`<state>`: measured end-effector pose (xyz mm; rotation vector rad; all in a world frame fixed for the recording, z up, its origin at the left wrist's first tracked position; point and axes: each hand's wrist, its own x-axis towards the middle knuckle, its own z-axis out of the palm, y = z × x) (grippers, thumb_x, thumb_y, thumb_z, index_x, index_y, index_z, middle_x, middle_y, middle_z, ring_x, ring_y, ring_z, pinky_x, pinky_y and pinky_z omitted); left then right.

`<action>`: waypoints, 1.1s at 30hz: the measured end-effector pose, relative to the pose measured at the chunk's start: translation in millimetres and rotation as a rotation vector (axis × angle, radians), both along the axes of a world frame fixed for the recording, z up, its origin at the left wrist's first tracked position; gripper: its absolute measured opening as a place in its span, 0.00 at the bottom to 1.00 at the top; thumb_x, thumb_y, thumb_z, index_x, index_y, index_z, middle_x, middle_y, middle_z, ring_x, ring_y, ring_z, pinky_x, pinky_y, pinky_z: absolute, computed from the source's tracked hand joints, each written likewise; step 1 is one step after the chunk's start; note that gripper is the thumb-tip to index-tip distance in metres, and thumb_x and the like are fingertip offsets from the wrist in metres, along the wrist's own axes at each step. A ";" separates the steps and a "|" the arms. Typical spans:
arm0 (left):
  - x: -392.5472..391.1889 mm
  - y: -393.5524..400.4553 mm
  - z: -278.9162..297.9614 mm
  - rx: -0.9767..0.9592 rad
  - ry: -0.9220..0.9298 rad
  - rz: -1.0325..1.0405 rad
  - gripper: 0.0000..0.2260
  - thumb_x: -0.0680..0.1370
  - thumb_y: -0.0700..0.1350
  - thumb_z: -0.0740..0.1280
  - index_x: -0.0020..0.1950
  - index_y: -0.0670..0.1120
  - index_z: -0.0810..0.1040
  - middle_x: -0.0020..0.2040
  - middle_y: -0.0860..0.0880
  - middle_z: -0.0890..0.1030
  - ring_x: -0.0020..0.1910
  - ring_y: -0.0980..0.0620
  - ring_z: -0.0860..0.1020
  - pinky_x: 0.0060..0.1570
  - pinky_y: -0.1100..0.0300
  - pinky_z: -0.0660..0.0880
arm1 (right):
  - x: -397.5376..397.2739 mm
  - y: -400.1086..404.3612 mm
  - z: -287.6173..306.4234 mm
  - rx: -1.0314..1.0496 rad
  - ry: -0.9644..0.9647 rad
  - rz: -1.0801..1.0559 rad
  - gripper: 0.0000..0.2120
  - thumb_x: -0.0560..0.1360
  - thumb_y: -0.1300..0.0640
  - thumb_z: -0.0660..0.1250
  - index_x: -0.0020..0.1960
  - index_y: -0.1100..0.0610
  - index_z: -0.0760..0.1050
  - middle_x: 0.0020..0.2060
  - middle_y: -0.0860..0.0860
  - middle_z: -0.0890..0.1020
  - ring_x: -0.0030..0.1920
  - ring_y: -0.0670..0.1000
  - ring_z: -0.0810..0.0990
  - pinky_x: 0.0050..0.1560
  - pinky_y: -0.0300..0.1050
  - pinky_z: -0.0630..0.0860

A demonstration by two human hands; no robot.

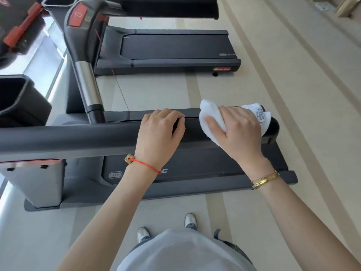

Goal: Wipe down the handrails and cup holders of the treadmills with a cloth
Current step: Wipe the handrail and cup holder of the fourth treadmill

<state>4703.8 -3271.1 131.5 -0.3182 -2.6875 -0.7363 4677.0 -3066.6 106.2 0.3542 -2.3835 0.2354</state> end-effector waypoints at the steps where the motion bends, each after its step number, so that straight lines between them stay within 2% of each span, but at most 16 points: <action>1: -1.8 10.3 0.2 0.003 -0.002 -0.005 0.09 0.81 0.43 0.62 0.51 0.46 0.82 0.46 0.51 0.83 0.45 0.48 0.78 0.50 0.57 0.68 | -0.2 11.6 -0.3 -0.008 -0.002 0.005 0.20 0.81 0.43 0.57 0.38 0.55 0.72 0.31 0.49 0.76 0.35 0.54 0.73 0.41 0.46 0.66; 6: -9.1 59.9 2.2 0.027 -0.023 -0.028 0.10 0.81 0.44 0.61 0.51 0.45 0.82 0.44 0.49 0.83 0.42 0.47 0.77 0.48 0.51 0.73 | -1.6 51.5 -2.2 -0.051 0.002 0.027 0.20 0.81 0.43 0.58 0.37 0.56 0.73 0.32 0.49 0.77 0.36 0.53 0.74 0.42 0.47 0.68; 9: -11.4 87.4 3.2 0.034 -0.017 -0.044 0.10 0.81 0.44 0.61 0.51 0.45 0.82 0.44 0.49 0.83 0.42 0.47 0.77 0.47 0.52 0.73 | -2.0 69.8 -1.8 -0.174 -0.050 0.001 0.19 0.79 0.44 0.60 0.36 0.55 0.69 0.30 0.48 0.75 0.35 0.52 0.72 0.38 0.46 0.67; 11: -13.1 104.0 3.3 0.032 -0.018 -0.057 0.10 0.81 0.44 0.61 0.50 0.44 0.82 0.44 0.49 0.83 0.42 0.47 0.78 0.46 0.52 0.74 | -2.1 84.4 -3.5 -0.341 -0.154 -0.018 0.17 0.78 0.43 0.61 0.36 0.54 0.67 0.30 0.46 0.73 0.35 0.50 0.71 0.34 0.45 0.66; 13: -14.7 117.8 2.7 0.020 -0.016 -0.061 0.11 0.82 0.44 0.61 0.50 0.45 0.82 0.44 0.49 0.83 0.42 0.47 0.78 0.46 0.52 0.74 | -1.9 99.4 -6.5 -0.601 -0.342 0.001 0.18 0.77 0.41 0.60 0.38 0.53 0.70 0.30 0.47 0.75 0.34 0.49 0.74 0.34 0.44 0.70; 15: -15.4 127.4 1.7 -0.015 -0.001 -0.044 0.12 0.82 0.45 0.59 0.50 0.45 0.82 0.43 0.50 0.83 0.41 0.47 0.78 0.45 0.53 0.73 | 0.6 110.9 -10.5 -0.838 -0.498 0.012 0.15 0.77 0.37 0.59 0.42 0.47 0.74 0.34 0.43 0.80 0.36 0.43 0.78 0.35 0.34 0.71; 17: -15.8 131.9 0.1 -0.074 0.013 -0.008 0.14 0.82 0.46 0.57 0.50 0.46 0.83 0.42 0.50 0.83 0.40 0.47 0.78 0.44 0.53 0.73 | 6.1 116.5 -18.2 -0.988 -0.559 -0.001 0.12 0.78 0.37 0.58 0.48 0.42 0.76 0.37 0.36 0.81 0.40 0.36 0.79 0.37 0.27 0.70; 19: -15.9 133.6 -1.6 -0.117 0.020 0.014 0.17 0.83 0.47 0.55 0.48 0.46 0.83 0.40 0.50 0.83 0.39 0.47 0.77 0.44 0.53 0.72 | 14.7 116.8 -25.3 -1.111 -0.570 -0.006 0.14 0.79 0.38 0.58 0.58 0.42 0.75 0.43 0.35 0.82 0.44 0.34 0.80 0.39 0.25 0.71; 20: -16.0 133.5 -1.8 -0.120 0.030 0.014 0.17 0.83 0.46 0.55 0.47 0.46 0.83 0.39 0.50 0.83 0.38 0.47 0.77 0.43 0.53 0.72 | 19.7 115.3 -28.7 -1.142 -0.560 0.005 0.14 0.79 0.37 0.58 0.60 0.40 0.73 0.46 0.37 0.82 0.46 0.35 0.80 0.40 0.25 0.71; 22: -15.9 133.3 -2.0 -0.108 0.056 0.006 0.16 0.83 0.46 0.56 0.47 0.45 0.83 0.39 0.50 0.83 0.37 0.47 0.77 0.42 0.54 0.72 | 29.8 110.2 -32.8 -1.157 -0.535 0.042 0.10 0.77 0.35 0.58 0.58 0.32 0.69 0.50 0.40 0.81 0.51 0.37 0.79 0.44 0.26 0.72; 24: -15.4 133.6 -1.8 -0.103 0.072 0.002 0.16 0.83 0.45 0.57 0.47 0.46 0.84 0.39 0.50 0.83 0.38 0.47 0.78 0.42 0.54 0.72 | 31.1 109.6 -31.6 -1.139 -0.536 0.065 0.09 0.76 0.34 0.59 0.55 0.31 0.69 0.51 0.40 0.80 0.52 0.38 0.79 0.46 0.26 0.72; 26: -15.3 134.3 -1.9 -0.100 0.068 0.000 0.15 0.83 0.45 0.58 0.48 0.46 0.84 0.41 0.50 0.84 0.40 0.47 0.79 0.43 0.53 0.73 | 19.0 116.1 -24.9 -1.121 -0.608 0.052 0.11 0.75 0.34 0.59 0.53 0.35 0.72 0.47 0.40 0.81 0.47 0.37 0.80 0.43 0.28 0.72; 28: -15.2 135.1 -1.5 -0.100 0.064 -0.001 0.15 0.83 0.45 0.58 0.49 0.46 0.84 0.41 0.49 0.84 0.40 0.47 0.79 0.43 0.52 0.73 | 0.6 126.0 -16.6 -1.105 -0.728 0.074 0.17 0.75 0.35 0.60 0.49 0.46 0.78 0.39 0.41 0.81 0.39 0.39 0.79 0.42 0.35 0.72; 30: -14.9 135.0 -1.3 -0.106 0.065 0.000 0.14 0.83 0.44 0.58 0.49 0.46 0.84 0.42 0.49 0.84 0.40 0.46 0.79 0.43 0.51 0.73 | -9.5 131.9 -14.6 -1.140 -0.798 0.090 0.21 0.75 0.36 0.62 0.46 0.54 0.79 0.37 0.46 0.81 0.38 0.43 0.77 0.43 0.40 0.72; 33: -15.7 133.7 -2.1 -0.111 0.048 0.000 0.15 0.83 0.45 0.57 0.49 0.46 0.84 0.42 0.49 0.84 0.40 0.46 0.78 0.43 0.49 0.73 | 2.3 125.6 -19.9 -1.144 -0.712 0.053 0.14 0.77 0.37 0.61 0.48 0.46 0.78 0.39 0.42 0.82 0.41 0.40 0.80 0.42 0.36 0.73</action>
